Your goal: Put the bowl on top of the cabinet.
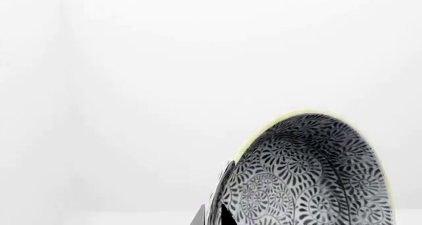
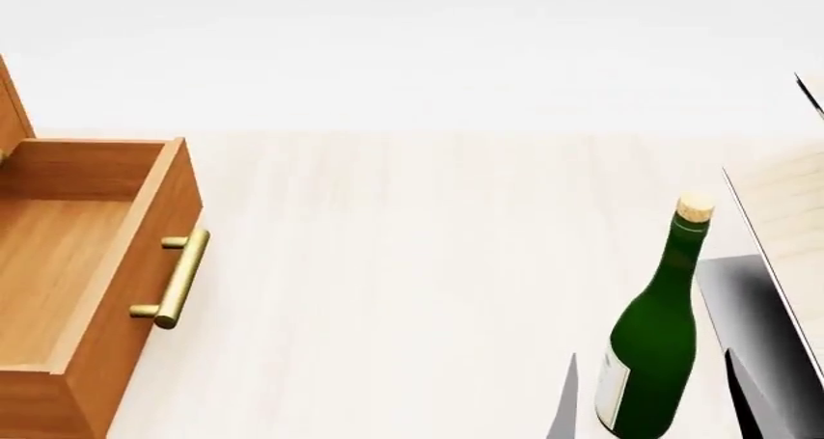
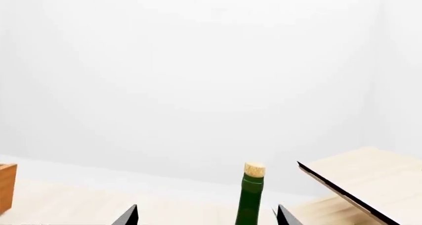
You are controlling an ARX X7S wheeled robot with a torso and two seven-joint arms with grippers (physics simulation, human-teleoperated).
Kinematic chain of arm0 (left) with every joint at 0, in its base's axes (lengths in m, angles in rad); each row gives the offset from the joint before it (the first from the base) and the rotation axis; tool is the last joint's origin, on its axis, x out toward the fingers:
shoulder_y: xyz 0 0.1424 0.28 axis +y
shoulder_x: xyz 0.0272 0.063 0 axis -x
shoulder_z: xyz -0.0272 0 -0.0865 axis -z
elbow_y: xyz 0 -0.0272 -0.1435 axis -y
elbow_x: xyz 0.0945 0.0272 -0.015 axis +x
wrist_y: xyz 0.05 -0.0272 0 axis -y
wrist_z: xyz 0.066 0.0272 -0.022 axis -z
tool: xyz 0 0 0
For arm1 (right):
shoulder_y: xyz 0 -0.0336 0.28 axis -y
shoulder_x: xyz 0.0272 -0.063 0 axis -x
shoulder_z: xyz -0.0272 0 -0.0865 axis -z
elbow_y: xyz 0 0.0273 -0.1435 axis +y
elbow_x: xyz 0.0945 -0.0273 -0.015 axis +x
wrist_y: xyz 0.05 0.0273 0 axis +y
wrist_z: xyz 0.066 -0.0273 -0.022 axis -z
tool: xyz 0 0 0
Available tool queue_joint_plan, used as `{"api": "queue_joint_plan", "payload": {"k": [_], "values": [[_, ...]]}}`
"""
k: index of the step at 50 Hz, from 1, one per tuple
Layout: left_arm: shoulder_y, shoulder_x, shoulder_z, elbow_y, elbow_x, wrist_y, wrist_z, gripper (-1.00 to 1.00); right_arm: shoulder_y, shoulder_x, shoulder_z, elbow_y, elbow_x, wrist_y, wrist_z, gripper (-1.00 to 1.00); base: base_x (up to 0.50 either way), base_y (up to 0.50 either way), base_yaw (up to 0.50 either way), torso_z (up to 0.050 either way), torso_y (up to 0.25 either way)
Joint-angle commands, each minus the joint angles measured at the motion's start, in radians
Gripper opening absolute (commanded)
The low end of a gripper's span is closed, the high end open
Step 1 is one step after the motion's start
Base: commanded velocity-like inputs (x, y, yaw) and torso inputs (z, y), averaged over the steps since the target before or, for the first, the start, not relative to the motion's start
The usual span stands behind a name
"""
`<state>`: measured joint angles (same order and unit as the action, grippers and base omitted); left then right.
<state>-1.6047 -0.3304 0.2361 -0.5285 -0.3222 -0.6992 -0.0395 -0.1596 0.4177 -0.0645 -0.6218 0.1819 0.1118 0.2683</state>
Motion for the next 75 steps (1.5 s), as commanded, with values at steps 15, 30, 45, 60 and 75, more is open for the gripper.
{"api": "queue_joint_plan", "payload": {"k": [15,30,45,60,75], "values": [[-0.226,-0.097,-0.228,-0.423,-0.010,0.172,-0.175,-1.00,0.011,0.004,-0.019,0.009,-0.013,0.010,0.007,1.00,0.00,0.00,0.00,0.000,0.000],[-0.279,-0.135,-0.317,-0.603,-0.030,0.164,-0.324,-1.00,0.016,0.010,-0.024,-0.006,-0.017,0.030,0.014,1.00,0.00,0.00,0.00,0.000,0.000],[-0.331,-0.181,-0.479,-0.768,-0.105,0.135,-0.548,-1.00,0.015,0.016,-0.022,-0.022,-0.016,0.039,0.022,1.00,0.00,0.00,0.00,0.000,0.000],[-0.329,-0.212,-0.810,-0.780,-0.016,0.042,-0.792,-1.00,0.022,0.021,-0.023,-0.029,-0.015,0.052,0.026,1.00,0.00,0.00,0.00,0.000,0.000],[-0.311,-0.243,-0.995,-0.779,0.117,0.014,-0.829,-1.00,0.027,0.022,-0.034,-0.017,-0.025,0.049,0.030,1.00,0.00,0.00,0.00,0.000,0.000]]}}
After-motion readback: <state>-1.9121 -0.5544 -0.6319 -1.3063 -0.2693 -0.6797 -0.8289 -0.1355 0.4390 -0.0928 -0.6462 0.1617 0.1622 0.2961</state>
